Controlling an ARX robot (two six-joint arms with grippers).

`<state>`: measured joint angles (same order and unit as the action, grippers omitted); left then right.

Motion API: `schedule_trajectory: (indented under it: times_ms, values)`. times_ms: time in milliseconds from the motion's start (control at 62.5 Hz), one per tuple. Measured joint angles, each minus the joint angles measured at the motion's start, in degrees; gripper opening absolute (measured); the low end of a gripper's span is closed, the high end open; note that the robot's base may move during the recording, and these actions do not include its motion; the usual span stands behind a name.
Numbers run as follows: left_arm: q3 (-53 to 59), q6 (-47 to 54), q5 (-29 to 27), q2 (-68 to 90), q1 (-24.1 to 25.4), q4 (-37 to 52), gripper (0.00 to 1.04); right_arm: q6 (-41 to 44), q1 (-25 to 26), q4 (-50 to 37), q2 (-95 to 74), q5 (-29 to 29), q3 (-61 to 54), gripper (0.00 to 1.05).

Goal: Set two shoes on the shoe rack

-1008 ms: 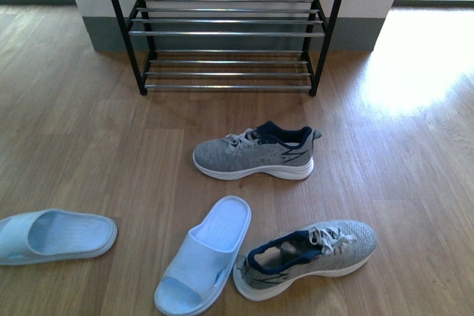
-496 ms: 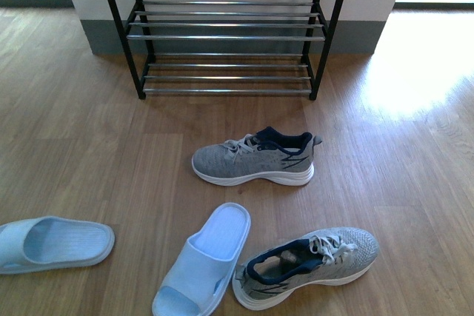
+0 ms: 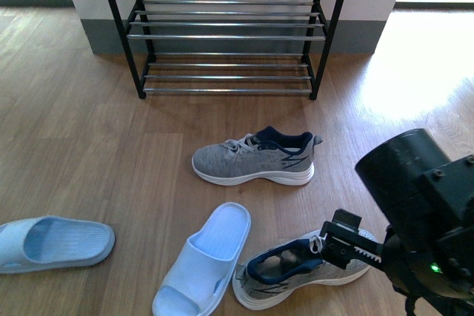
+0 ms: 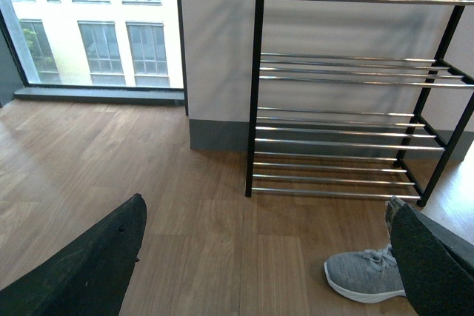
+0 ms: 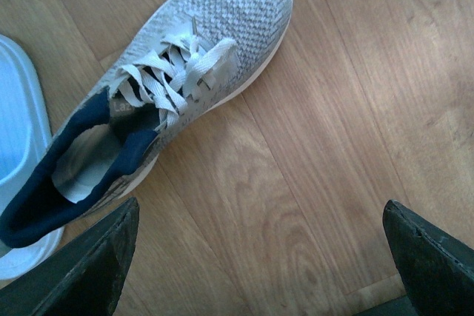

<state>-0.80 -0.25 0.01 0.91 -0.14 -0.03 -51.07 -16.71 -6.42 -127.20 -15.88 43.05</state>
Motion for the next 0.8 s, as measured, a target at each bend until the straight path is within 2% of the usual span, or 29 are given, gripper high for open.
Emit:
schedule_trajectory:
  times_ms: [304, 624, 800]
  values:
    - [0.0, 0.0, 0.0, 0.0, 0.0, 0.0, 0.95, -6.6, -1.3, 5.8, -11.8, 2.4, 12.7, 0.95]
    - [0.0, 0.0, 0.0, 0.0, 0.0, 0.0, 0.95, -5.6, 0.3, 7.8, -21.6, 3.7, 23.3, 0.95]
    - [0.0, 0.0, 0.0, 0.0, 0.0, 0.0, 0.95, -4.3, 1.6, 7.6, -25.2, 4.2, 25.5, 0.95]
